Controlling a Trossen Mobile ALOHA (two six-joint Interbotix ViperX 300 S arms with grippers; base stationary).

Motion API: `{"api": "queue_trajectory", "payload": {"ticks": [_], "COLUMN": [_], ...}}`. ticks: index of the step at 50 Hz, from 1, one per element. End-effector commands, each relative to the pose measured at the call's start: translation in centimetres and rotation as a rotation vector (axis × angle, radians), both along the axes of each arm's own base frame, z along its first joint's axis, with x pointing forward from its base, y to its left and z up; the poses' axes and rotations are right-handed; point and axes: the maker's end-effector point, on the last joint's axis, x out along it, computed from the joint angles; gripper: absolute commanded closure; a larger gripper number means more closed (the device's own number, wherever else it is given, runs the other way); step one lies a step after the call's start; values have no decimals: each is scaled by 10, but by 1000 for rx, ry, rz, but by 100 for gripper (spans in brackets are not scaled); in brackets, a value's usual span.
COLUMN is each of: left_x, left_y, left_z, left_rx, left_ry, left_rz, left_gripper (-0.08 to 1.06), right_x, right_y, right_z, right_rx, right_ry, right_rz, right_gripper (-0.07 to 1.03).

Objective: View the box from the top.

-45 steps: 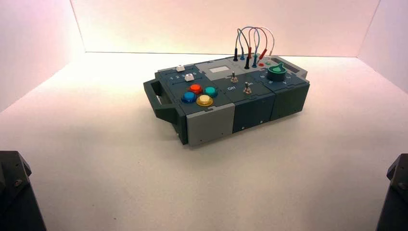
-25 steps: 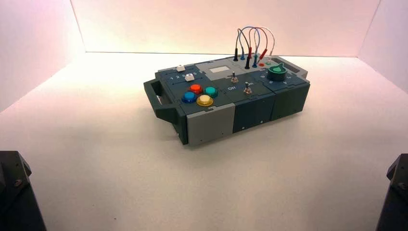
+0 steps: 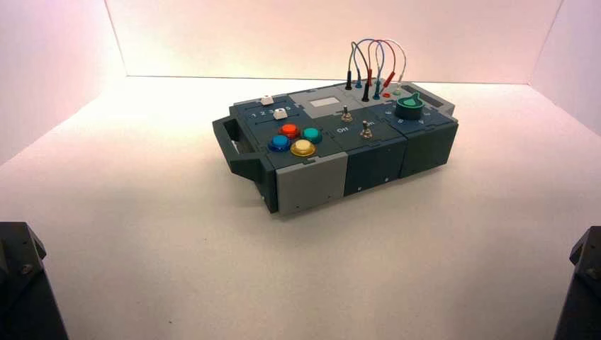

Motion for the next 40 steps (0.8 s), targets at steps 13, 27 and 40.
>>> {"api": "queue_trajectory", "payload": {"ticks": [13, 27, 40], "left_x": [28, 41, 48], "left_y": [-34, -66, -89], "left_z": [47, 43, 34], "left_rx": [39, 89, 130], "left_ry": [165, 307, 393], "left_rz": [-125, -233, -309], "left_gripper": [101, 101, 101], "right_x": [-2, 3, 2], "right_y": [4, 29, 47], "right_z": [31, 39, 47], "right_rx": [-4, -26, -44], "right_ry": [200, 392, 489], "right_rz": [27, 178, 335], "right_gripper": [99, 99, 99]}}
